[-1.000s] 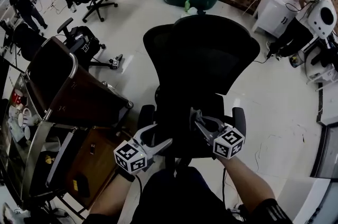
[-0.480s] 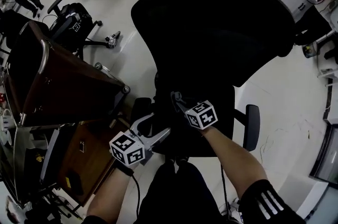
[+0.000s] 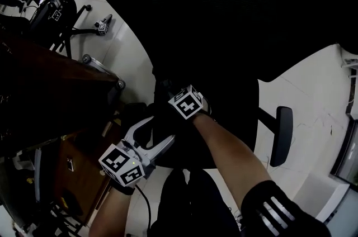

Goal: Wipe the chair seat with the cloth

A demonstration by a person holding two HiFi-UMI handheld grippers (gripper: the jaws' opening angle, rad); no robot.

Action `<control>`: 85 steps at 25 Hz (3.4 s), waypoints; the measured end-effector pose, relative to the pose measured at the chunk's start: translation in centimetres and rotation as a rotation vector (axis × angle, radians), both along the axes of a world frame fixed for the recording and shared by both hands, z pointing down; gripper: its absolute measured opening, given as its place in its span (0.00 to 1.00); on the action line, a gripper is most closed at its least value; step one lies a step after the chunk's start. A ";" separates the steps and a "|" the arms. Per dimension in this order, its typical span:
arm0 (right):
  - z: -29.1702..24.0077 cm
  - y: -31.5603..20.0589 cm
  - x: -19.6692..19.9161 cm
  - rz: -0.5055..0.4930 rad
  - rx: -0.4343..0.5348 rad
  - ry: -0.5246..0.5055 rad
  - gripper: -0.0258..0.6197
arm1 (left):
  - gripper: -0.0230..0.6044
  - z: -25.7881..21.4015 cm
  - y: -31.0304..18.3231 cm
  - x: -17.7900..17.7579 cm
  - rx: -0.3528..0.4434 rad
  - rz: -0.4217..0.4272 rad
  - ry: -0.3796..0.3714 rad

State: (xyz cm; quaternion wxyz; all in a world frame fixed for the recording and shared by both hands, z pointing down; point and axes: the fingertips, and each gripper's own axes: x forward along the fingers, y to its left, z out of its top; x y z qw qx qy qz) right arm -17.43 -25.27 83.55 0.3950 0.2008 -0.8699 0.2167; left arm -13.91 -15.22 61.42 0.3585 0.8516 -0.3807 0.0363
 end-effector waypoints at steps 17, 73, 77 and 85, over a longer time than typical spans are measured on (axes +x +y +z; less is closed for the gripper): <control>5.8 -1.6 11.7 -0.087 0.071 0.200 0.12 | 0.55 1.4 -1.4 5.8 0.001 0.084 0.015; 3.1 5.4 28.5 0.222 -0.047 0.308 0.12 | 0.55 1.7 5.0 8.9 -0.026 0.148 0.058; 1.7 7.9 18.4 0.142 -0.055 0.124 0.12 | 0.55 1.5 6.2 6.8 -0.043 0.122 0.028; 0.7 14.3 3.0 -0.058 -0.098 0.023 0.12 | 0.55 0.6 9.1 3.1 -0.081 0.049 -0.007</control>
